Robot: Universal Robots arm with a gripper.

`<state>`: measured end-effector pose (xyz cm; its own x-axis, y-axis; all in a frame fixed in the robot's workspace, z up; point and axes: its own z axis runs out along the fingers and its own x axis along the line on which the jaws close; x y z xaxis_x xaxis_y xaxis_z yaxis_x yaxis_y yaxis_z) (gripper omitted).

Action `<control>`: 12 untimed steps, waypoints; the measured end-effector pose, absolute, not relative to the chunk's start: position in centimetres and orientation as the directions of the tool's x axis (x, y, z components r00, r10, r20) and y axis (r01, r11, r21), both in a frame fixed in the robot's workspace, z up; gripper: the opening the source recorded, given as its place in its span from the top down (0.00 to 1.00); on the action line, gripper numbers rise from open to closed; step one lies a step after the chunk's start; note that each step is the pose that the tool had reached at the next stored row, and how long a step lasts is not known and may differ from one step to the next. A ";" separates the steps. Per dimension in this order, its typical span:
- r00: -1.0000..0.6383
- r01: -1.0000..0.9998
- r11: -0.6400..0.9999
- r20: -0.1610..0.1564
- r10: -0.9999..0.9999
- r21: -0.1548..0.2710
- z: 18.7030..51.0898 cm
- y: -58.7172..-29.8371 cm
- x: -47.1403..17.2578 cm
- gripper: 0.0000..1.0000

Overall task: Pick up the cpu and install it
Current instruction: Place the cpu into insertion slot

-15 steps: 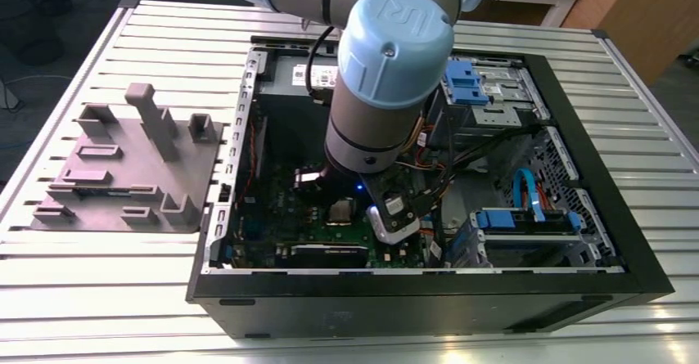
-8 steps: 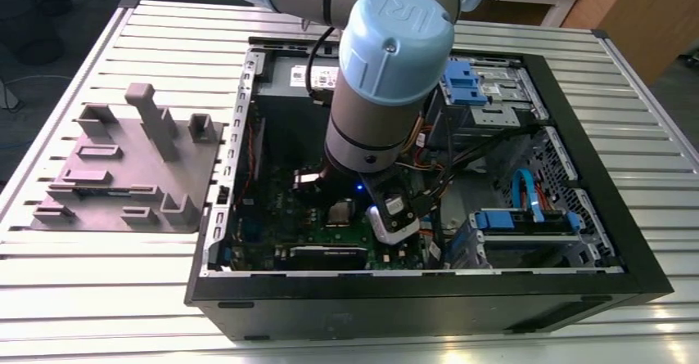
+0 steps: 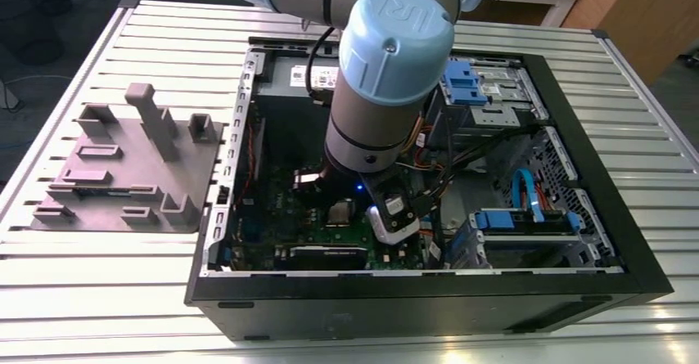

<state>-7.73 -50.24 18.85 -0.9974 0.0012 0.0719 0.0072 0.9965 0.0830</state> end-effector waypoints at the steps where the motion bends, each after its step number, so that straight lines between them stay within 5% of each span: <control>1: -0.997 0.007 0.997 0.072 0.001 0.083 18.8 -50.2 -7.7 0.55; 12: -0.997 0.007 0.997 0.072 0.001 0.083 18.8 -50.2 -7.7 0.47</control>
